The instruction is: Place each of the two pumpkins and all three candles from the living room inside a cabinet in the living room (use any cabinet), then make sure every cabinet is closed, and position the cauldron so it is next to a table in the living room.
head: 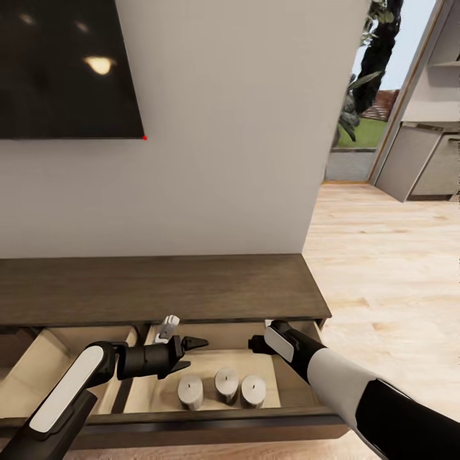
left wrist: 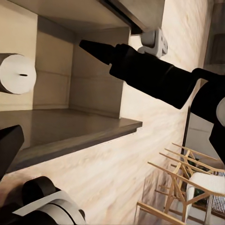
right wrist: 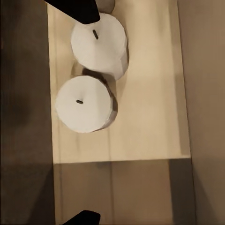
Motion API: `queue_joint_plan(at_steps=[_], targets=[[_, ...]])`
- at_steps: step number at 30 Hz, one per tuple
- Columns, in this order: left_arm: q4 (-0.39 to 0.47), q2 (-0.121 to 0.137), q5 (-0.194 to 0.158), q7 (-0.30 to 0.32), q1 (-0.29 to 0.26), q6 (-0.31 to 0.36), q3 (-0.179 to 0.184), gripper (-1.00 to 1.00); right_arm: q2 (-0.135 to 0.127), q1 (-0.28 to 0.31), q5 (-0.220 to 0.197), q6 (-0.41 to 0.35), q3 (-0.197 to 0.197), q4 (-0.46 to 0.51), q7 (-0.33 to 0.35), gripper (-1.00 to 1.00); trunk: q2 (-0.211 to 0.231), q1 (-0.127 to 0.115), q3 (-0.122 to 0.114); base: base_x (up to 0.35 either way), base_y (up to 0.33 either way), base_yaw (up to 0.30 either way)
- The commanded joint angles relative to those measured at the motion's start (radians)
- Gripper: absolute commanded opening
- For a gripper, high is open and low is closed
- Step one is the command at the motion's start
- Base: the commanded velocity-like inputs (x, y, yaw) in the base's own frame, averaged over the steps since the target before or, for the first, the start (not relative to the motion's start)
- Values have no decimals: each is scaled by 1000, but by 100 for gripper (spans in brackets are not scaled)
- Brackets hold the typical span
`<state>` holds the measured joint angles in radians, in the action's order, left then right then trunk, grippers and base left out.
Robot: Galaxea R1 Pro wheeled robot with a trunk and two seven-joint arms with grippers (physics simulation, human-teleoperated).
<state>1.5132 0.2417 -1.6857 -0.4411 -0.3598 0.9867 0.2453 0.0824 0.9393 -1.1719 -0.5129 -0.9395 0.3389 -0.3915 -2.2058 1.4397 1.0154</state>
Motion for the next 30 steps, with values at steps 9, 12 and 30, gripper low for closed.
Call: queue_joint_plan(at_steps=[9,12,30], targets=[[1,1,-11,-10,-1,0,0,100,4,1,-8,-2,-7,2,-7,100,63,-35,-27,-61,0,0],[1,1,-11,-11,-1,0,0,100,4,1,-8,-1,-7,1,-6,100,84,-47,-37,-8,0,0],[1,1,-11,-10,-1,0,-2,100,3,1,-8,-1,-7,1,-7,100,210,-116,-93,-116,19,0]])
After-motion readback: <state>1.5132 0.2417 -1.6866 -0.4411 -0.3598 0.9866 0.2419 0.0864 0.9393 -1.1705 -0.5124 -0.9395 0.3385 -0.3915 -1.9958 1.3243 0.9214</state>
